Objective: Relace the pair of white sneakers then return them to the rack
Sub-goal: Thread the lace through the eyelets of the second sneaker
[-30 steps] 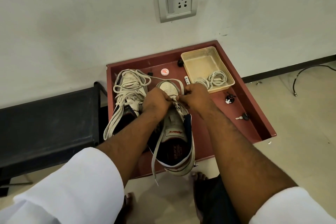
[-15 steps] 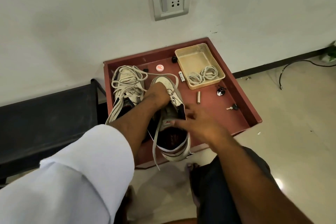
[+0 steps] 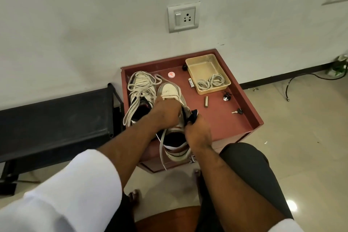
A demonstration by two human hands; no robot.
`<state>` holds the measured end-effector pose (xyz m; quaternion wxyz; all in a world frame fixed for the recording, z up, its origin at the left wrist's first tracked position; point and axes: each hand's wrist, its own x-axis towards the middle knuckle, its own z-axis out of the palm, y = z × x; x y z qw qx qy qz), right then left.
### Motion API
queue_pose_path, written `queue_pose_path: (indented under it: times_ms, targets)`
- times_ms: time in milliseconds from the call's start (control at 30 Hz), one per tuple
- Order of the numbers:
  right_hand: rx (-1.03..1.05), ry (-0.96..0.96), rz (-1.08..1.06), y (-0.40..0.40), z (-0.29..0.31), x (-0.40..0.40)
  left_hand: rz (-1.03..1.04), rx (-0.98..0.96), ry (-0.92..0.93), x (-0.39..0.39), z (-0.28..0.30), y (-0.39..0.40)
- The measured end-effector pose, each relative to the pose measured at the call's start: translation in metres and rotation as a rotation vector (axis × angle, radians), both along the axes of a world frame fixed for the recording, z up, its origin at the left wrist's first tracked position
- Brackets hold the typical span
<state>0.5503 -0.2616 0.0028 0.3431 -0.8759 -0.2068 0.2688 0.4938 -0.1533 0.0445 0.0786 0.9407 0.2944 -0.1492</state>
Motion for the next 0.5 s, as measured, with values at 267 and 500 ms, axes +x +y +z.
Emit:
queue_pose_path:
  times_ms: [267, 500]
  targets:
    - [0.000, 0.030, -0.015, 0.004, 0.001, 0.003, -0.146, -0.011, -0.118, -0.072, 0.023, -0.059]
    - [0.056, 0.051, 0.004, 0.001, -0.006, 0.004, -0.150, -0.185, -0.149, -0.100, 0.015, -0.111]
